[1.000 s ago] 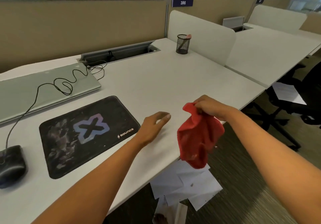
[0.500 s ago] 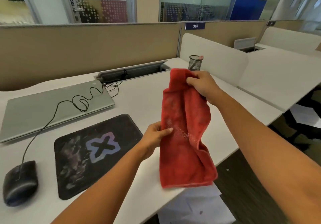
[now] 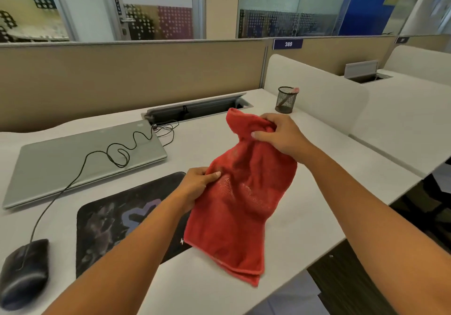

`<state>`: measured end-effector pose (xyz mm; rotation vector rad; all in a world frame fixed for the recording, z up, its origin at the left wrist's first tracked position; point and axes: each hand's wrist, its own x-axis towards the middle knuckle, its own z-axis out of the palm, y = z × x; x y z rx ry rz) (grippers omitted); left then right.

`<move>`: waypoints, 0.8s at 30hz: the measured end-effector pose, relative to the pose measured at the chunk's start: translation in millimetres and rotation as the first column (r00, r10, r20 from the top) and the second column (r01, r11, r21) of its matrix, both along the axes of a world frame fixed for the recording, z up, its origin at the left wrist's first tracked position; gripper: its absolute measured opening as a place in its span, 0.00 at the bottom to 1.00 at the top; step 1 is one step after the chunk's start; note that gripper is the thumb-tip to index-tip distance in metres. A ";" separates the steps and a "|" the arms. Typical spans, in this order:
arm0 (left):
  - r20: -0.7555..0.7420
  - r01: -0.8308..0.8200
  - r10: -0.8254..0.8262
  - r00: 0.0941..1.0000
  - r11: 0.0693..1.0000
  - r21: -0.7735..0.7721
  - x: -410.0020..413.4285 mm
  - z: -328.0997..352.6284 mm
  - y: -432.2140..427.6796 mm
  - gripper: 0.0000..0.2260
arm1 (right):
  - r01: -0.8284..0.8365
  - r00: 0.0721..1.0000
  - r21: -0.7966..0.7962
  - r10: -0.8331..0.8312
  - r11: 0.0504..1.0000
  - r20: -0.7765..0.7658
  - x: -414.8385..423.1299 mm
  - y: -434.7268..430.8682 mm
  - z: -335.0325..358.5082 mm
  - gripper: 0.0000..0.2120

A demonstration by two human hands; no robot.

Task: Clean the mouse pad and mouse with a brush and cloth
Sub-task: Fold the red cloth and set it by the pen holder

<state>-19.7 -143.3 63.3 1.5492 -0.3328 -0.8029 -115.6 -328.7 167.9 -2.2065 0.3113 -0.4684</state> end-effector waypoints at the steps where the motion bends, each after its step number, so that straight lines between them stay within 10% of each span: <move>1: 0.004 -0.030 0.030 1.000 1.000 0.000 3.0 -1.0 -0.7 0.05 | -0.170 0.980 0.110 0.180 0.979 -0.086 -2.3 2.0 3.1 0.07; 6: -0.026 -0.012 0.011 1.000 1.000 -0.023 18.7 -4.3 5.3 0.10 | -0.639 0.457 0.394 0.737 0.661 -0.498 -7.6 4.2 -6.7 0.11; 9: -0.052 0.090 -0.092 0.994 0.996 -0.029 25.9 -5.2 12.5 0.13 | -0.515 0.560 0.476 0.700 0.713 -0.444 -5.4 -9.6 -20.7 0.08; 13: -0.110 0.100 -0.109 0.988 0.991 -0.084 31.5 -4.4 14.7 0.17 | -0.332 0.765 0.167 0.369 0.928 -0.528 9.0 -25.3 -55.5 0.14; 17: -0.145 0.171 -0.186 0.972 0.979 -0.108 39.4 -6.7 15.3 0.17 | -0.353 0.698 0.054 0.301 0.934 -0.650 20.5 -19.0 -85.9 0.30; 24: 0.067 0.050 -0.060 0.996 0.989 0.142 45.4 -12.0 11.9 0.06 | -0.333 0.790 0.077 0.323 0.940 -0.521 33.1 -23.4 -101.9 0.10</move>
